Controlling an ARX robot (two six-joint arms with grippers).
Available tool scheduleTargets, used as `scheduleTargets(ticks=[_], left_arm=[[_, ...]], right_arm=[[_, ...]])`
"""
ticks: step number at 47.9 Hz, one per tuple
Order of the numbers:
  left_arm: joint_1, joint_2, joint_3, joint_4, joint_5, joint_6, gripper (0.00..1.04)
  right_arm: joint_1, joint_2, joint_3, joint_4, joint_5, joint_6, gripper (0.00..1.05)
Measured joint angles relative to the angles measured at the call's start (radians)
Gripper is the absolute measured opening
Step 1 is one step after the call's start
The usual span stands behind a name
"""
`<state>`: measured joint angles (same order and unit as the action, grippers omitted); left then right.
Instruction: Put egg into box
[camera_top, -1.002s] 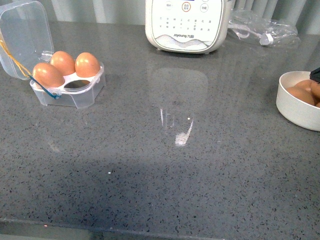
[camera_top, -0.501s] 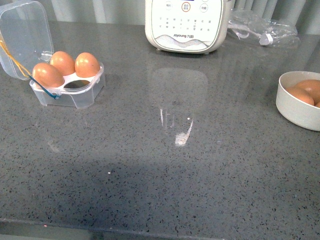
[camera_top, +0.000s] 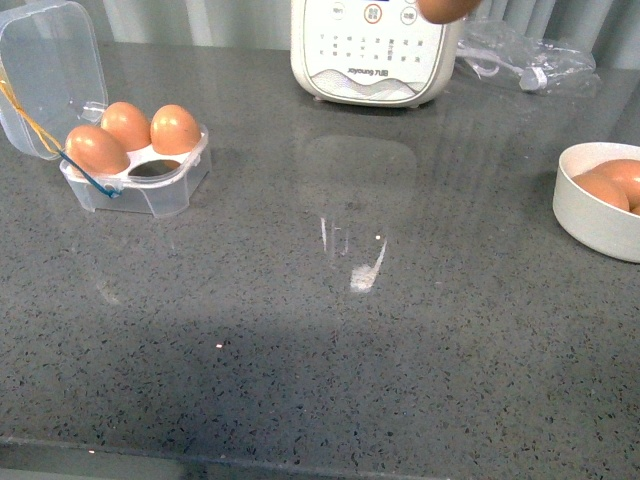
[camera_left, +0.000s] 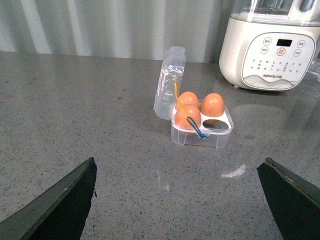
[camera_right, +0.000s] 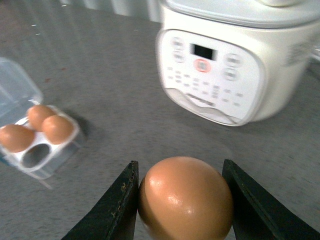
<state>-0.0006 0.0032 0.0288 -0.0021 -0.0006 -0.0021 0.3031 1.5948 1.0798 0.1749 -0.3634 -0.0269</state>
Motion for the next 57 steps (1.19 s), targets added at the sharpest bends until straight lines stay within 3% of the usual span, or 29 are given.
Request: scheduleTargets(ticks=[6, 18, 41, 57], left_arm=[[0.0, 0.0, 0.0, 0.0, 0.0, 0.0, 0.98], [0.0, 0.0, 0.0, 0.0, 0.0, 0.0, 0.98], [0.0, 0.0, 0.0, 0.0, 0.0, 0.0, 0.98], [0.0, 0.0, 0.0, 0.0, 0.0, 0.0, 0.98]], right_arm=[[0.064, 0.016, 0.024, 0.0, -0.061, -0.016, 0.43], [0.106, 0.053, 0.034, -0.011, -0.168, -0.065, 0.43], [0.151, 0.303, 0.282, -0.079, -0.161, -0.091, 0.43], [0.263, 0.463, 0.481, -0.145, -0.142, -0.079, 0.43]])
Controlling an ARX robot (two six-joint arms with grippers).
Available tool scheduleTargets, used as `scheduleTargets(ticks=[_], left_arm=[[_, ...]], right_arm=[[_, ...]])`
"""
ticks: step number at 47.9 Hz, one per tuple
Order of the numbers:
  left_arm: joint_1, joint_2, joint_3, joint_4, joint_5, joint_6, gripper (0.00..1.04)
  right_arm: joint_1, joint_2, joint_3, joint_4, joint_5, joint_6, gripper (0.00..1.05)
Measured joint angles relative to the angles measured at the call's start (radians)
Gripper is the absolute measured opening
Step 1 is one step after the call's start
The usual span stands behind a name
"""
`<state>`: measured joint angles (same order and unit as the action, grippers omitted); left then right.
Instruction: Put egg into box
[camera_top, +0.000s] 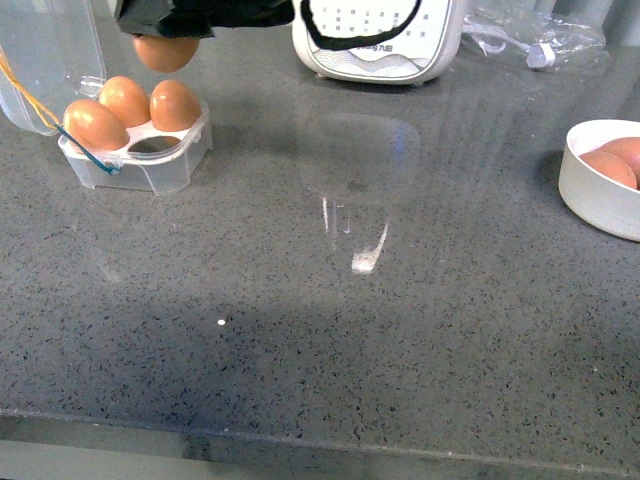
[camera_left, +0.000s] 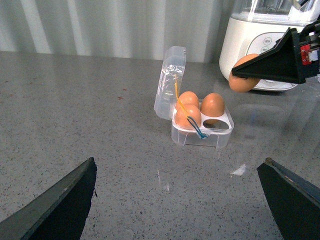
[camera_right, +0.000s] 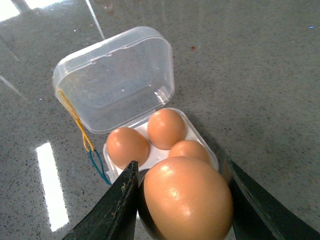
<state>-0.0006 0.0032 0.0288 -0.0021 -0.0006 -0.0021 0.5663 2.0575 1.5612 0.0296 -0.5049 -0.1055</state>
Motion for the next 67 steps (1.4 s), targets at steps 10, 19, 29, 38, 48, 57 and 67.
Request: scheduleTargets(ticks=[10, 19, 29, 38, 48, 57, 67], left_arm=[[0.0, 0.0, 0.0, 0.0, 0.0, 0.0, 0.98], [0.0, 0.0, 0.0, 0.0, 0.0, 0.0, 0.98], [0.0, 0.0, 0.0, 0.0, 0.0, 0.0, 0.98], [0.0, 0.0, 0.0, 0.0, 0.0, 0.0, 0.98], [0.0, 0.0, 0.0, 0.0, 0.0, 0.0, 0.98], [0.0, 0.0, 0.0, 0.0, 0.0, 0.0, 0.98], [0.0, 0.0, 0.0, 0.0, 0.0, 0.0, 0.98]], right_arm=[[0.035, 0.037, 0.011, -0.011, 0.005, -0.01, 0.43], [0.032, 0.047, 0.01, -0.018, 0.014, -0.022, 0.43], [0.028, 0.047, 0.008, -0.019, 0.013, -0.028, 0.43], [0.031, 0.064, 0.008, -0.029, 0.018, -0.038, 0.43], [0.034, 0.091, 0.009, -0.032, 0.024, -0.04, 0.43], [0.043, 0.097, 0.013, -0.032, 0.028, -0.04, 0.43], [0.044, 0.098, 0.016, -0.037, 0.029, -0.04, 0.63]])
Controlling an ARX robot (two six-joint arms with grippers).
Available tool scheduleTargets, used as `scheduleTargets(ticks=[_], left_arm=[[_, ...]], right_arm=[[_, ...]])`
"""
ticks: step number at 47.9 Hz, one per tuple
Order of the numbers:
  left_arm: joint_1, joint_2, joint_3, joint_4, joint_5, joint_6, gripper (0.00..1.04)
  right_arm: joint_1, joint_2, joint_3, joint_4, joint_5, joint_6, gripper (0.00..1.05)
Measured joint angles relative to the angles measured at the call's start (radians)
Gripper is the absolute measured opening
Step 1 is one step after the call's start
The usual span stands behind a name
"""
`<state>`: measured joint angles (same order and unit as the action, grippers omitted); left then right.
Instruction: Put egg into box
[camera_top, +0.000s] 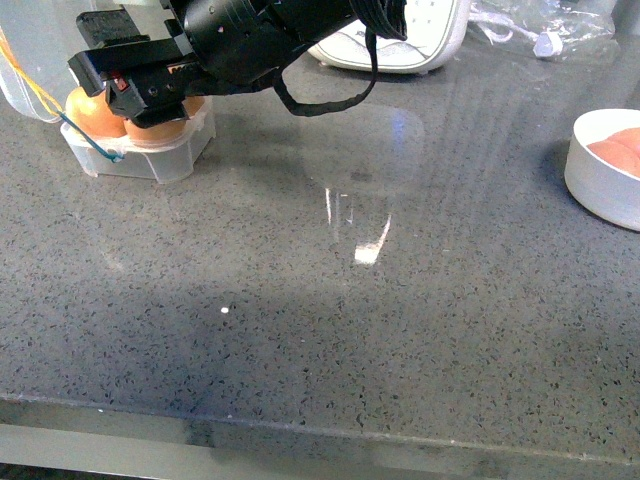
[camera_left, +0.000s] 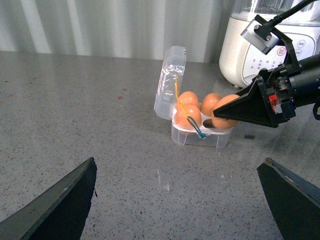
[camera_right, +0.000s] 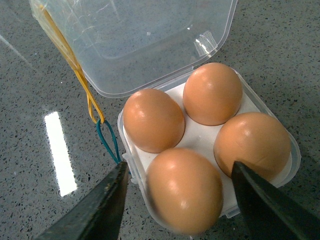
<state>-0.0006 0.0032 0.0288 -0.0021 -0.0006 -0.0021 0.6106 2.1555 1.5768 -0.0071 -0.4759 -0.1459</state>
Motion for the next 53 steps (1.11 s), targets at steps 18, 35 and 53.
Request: scheduleTargets(ticks=[18, 35, 53], left_arm=[[0.0, 0.0, 0.0, 0.0, 0.0, 0.0, 0.98], [0.0, 0.0, 0.0, 0.0, 0.0, 0.0, 0.98], [0.0, 0.0, 0.0, 0.0, 0.0, 0.0, 0.98]], right_arm=[[-0.009, -0.011, -0.006, 0.008, 0.004, 0.003, 0.97], [-0.097, -0.244, -0.216, 0.132, 0.049, 0.059, 0.97], [-0.463, -0.7, -0.733, 0.338, 0.413, 0.161, 0.97]])
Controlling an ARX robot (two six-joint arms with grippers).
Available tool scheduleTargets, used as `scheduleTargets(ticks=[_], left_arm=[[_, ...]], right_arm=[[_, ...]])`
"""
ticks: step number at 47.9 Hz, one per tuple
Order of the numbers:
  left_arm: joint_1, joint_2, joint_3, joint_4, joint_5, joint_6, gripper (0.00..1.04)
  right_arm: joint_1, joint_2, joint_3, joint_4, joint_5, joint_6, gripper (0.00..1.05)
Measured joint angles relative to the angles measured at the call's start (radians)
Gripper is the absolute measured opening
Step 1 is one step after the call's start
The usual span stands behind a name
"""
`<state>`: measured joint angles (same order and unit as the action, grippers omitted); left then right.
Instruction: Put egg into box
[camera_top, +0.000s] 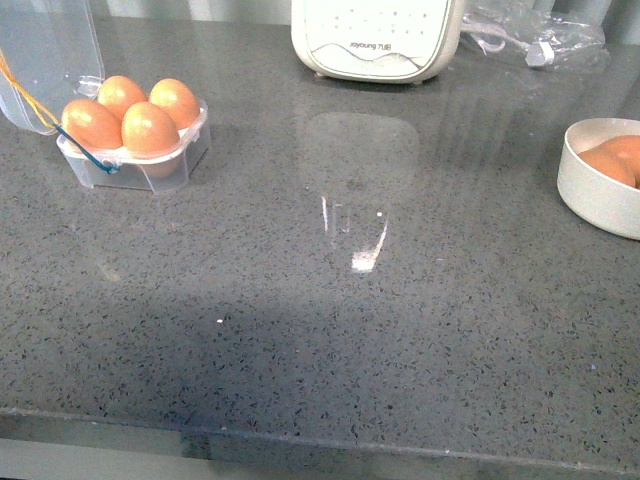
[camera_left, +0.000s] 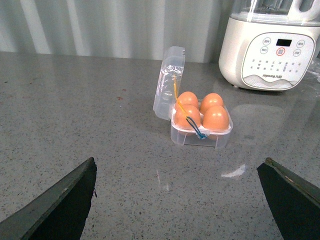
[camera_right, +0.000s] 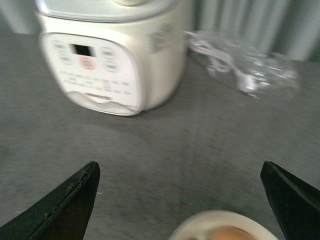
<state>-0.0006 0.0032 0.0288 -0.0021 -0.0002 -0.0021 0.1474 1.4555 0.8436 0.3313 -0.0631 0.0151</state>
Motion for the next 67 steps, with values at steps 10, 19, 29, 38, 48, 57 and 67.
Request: scheduleTargets(ticks=[10, 19, 29, 38, 48, 57, 67], left_arm=[[0.0, 0.0, 0.0, 0.0, 0.0, 0.0, 0.98], [0.0, 0.0, 0.0, 0.0, 0.0, 0.0, 0.98], [0.0, 0.0, 0.0, 0.0, 0.0, 0.0, 0.98], [0.0, 0.0, 0.0, 0.0, 0.0, 0.0, 0.98], [0.0, 0.0, 0.0, 0.0, 0.0, 0.0, 0.98], [0.0, 0.0, 0.0, 0.0, 0.0, 0.0, 0.98], [0.0, 0.0, 0.0, 0.0, 0.0, 0.0, 0.98]], right_arm=[[-0.146, -0.162, -0.196, 0.025, 0.097, -0.02, 0.97], [-0.194, -0.288, -0.233, -0.003, 0.095, -0.02, 0.97], [-0.186, -0.376, -0.242, -0.009, 0.14, -0.043, 0.97], [-0.171, -0.39, -0.272, 0.038, 0.2, -0.091, 0.97], [-0.146, -0.505, -0.463, 0.238, 0.061, -0.034, 0.57], [-0.147, -0.576, -0.585, 0.277, 0.062, -0.027, 0.27], [-0.147, -0.69, -0.684, 0.267, 0.062, -0.026, 0.03]])
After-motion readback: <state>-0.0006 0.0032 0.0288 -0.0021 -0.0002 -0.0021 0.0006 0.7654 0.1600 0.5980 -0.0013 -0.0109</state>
